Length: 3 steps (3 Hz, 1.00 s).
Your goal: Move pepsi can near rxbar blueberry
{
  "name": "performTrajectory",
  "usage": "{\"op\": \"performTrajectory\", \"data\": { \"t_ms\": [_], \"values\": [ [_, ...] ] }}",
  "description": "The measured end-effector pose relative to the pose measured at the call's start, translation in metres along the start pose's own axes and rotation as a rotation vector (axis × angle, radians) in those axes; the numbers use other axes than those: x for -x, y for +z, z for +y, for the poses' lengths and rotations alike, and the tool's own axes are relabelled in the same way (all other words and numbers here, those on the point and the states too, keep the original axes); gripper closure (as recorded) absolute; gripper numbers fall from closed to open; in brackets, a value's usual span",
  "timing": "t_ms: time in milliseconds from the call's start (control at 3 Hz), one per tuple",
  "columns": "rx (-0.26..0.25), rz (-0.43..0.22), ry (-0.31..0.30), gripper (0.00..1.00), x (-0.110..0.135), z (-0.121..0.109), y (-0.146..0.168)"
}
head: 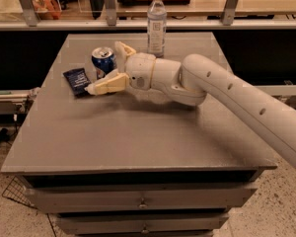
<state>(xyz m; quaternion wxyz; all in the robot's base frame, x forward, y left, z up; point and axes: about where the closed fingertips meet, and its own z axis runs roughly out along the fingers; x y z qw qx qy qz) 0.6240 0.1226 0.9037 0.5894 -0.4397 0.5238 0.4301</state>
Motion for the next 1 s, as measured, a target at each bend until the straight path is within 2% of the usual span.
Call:
{"op": "performTrajectory", "data": {
  "t_ms": [333,667,1000],
  "values": [
    [-0.021,0.055,-0.075,0.00,0.022,-0.008,-0.044],
    [-0.071,0.140,-0.156,0.00,0.055,-0.013,-0.114],
    [-0.071,0.150,-0.167,0.00,0.059,-0.012,-0.123]
  ]
}}
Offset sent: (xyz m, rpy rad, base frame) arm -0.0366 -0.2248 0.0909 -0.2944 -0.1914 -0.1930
